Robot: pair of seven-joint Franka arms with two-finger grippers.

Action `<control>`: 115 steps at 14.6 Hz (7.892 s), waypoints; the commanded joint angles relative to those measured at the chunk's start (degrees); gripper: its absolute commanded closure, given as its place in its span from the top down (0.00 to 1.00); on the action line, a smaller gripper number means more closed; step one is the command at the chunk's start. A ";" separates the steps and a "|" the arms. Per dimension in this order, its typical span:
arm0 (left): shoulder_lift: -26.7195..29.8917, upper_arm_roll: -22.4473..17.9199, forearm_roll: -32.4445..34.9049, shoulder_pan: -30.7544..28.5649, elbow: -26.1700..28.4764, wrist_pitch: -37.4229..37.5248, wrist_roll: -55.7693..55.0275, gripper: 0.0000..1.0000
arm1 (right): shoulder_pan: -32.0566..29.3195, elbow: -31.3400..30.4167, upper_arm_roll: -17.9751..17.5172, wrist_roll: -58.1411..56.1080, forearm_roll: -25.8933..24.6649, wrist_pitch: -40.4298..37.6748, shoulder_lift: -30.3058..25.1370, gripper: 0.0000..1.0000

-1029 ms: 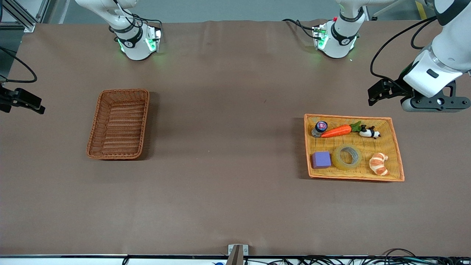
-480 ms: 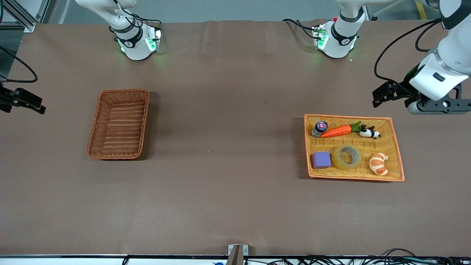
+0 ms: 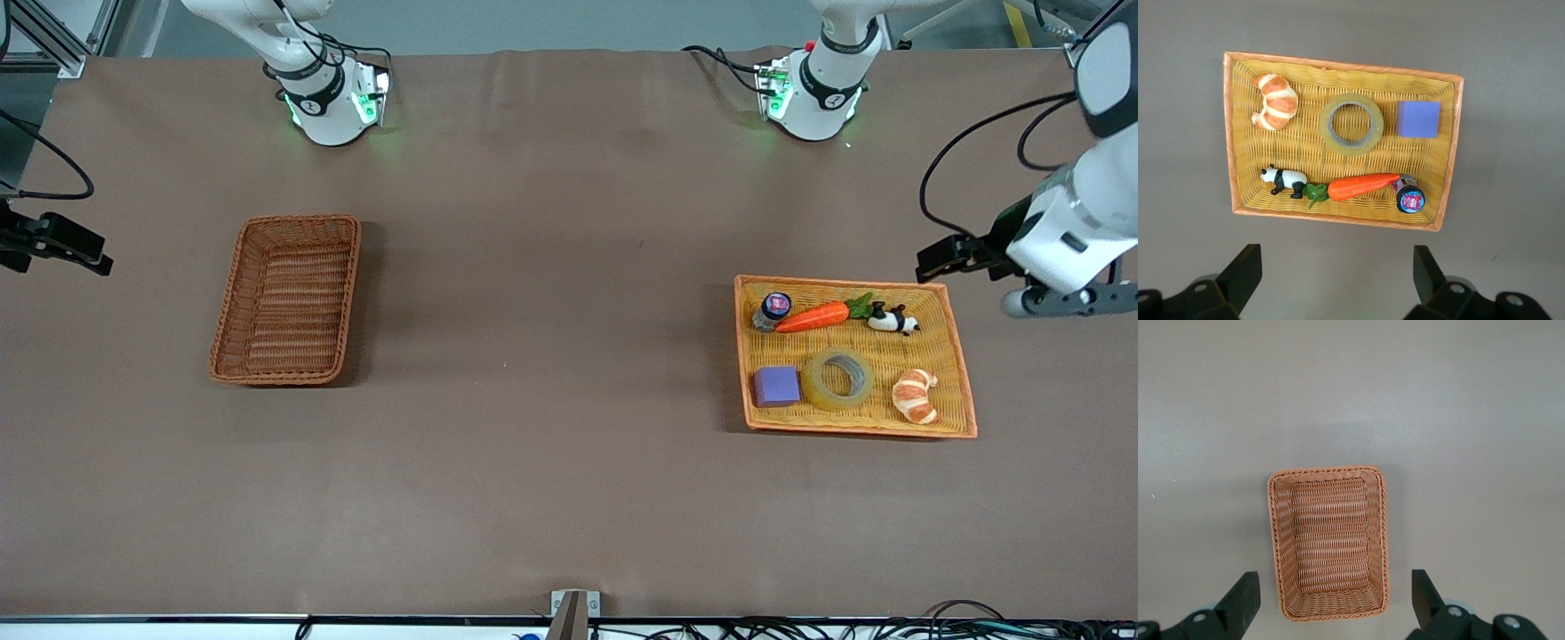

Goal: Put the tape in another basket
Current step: 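Move the left gripper over the yellow tray toward the tape roll, then lower the left gripper and grasp the yellow tape roll, then carry the tape roll with the left gripper toward the table middle, then set the tape roll down while the right gripper reaches toward it, then grasp the tape roll with the right gripper while the left gripper withdraws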

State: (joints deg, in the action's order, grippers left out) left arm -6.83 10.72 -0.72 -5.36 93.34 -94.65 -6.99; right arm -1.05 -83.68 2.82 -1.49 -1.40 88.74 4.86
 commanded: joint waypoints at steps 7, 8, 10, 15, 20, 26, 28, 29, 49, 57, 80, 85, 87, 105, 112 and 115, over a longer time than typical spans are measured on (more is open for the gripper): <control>-11.96 0.09 1.24 0.00 4.40 -13.88 0.84 1.00 | -0.70 -0.26 -0.54 -0.27 -0.18 0.03 -0.47 1.00; -13.54 0.09 1.33 0.00 4.40 -15.29 0.84 1.00 | -0.70 -0.26 -0.54 -0.27 -0.10 0.29 -0.47 1.00; -16.18 0.00 4.39 0.00 4.31 -16.27 0.75 1.00 | -0.70 -0.26 -0.54 -0.27 -0.10 0.30 -0.47 1.00; -21.80 0.00 5.81 -1.67 4.05 -21.89 -0.39 1.00 | -0.70 -0.26 -0.54 -0.35 -0.09 0.30 -0.47 1.00; -25.42 0.00 7.66 -2.38 3.78 -24.53 -0.48 1.00 | -0.71 -0.26 -0.45 -0.36 -0.53 0.47 -0.47 1.00; -29.63 0.00 8.98 -2.81 3.78 -26.28 -2.23 1.00 | -0.70 -0.26 -0.45 -0.35 -0.45 0.47 -0.47 1.00; -30.52 0.00 8.98 -2.21 3.96 -26.29 -2.32 1.00 | -0.79 -0.26 -0.45 -0.27 -0.62 0.73 -0.38 1.00; -30.87 0.00 8.98 -1.94 3.96 -26.29 -2.76 1.00 | -0.79 -0.26 -0.45 -0.27 -0.62 0.82 -0.38 1.00; -21.65 7.54 14.34 -2.38 -1.91 -14.36 -7.24 0.01 | -0.88 -0.26 -0.36 -0.27 -0.71 2.76 -0.38 1.00; -30.67 16.61 14.17 10.87 -14.82 -11.88 -21.19 0.01 | -1.06 -0.17 -0.36 -0.44 -0.09 2.06 -0.29 1.00; -48.53 15.38 5.99 33.47 -24.96 -37.36 -48.91 0.07 | 10.01 -15.38 -0.54 10.19 4.65 17.43 5.06 1.00; -50.56 8.89 6.08 40.41 -24.78 -37.45 -48.38 0.29 | 10.55 -15.82 -0.54 10.19 5.97 18.23 6.12 1.00; -50.56 8.44 6.08 40.43 -24.78 -37.63 -47.50 0.38 | 10.89 -15.82 -0.54 10.19 7.63 18.40 6.91 1.00; -21.66 8.97 14.52 19.69 -14.16 -12.06 -37.05 1.00 | 19.15 -18.01 -16.53 32.95 1.49 42.38 27.82 1.00; -6.80 9.06 13.21 10.11 -2.55 -12.23 -23.70 1.00 | 20.30 -22.14 -16.53 34.10 1.49 49.16 29.32 1.00; -2.15 6.96 10.04 9.93 -0.54 -11.70 -18.16 1.00 | 21.00 -22.32 -16.53 34.10 1.40 49.25 29.50 0.83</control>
State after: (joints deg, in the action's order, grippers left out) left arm -14.05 19.07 11.04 4.37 88.48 -106.48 -27.91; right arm 19.38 -104.89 -13.46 31.05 1.06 136.89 34.63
